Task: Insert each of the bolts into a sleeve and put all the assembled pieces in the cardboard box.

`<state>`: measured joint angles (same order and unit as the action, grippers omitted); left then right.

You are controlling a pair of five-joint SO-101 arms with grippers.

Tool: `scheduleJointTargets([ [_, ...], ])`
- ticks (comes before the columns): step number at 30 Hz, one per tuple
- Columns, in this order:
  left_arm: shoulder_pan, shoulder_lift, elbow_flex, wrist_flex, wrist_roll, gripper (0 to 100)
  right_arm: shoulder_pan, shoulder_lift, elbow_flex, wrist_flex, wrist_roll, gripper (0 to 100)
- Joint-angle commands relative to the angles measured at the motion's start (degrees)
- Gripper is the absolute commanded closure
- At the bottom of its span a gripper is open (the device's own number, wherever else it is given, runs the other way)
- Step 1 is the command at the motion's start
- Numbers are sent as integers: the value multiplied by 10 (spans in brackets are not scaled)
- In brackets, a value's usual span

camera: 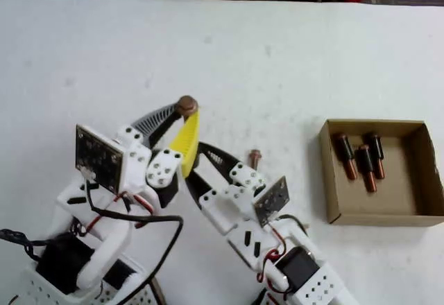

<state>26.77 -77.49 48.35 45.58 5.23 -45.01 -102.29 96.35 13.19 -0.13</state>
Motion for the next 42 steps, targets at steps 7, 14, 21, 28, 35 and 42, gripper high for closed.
scheduleJointTargets([
  [7,3,-7,29,-20,-3,980,5,-8,4,-1,-3,983],
  [14,7,-7,30,-17,-1,980,6,-8,3,-1,-3,983],
  [21,3,-7,31,69,-1,980,6,-8,2,-2,-3,983],
  [28,2,-8,83,79,-4,980,6,-8,2,-2,-3,983],
  [35,2,-8,76,71,-4,980,6,-8,2,-2,-3,983],
  [42,2,-8,73,71,-5,952,6,-8,2,-2,-3,983],
])
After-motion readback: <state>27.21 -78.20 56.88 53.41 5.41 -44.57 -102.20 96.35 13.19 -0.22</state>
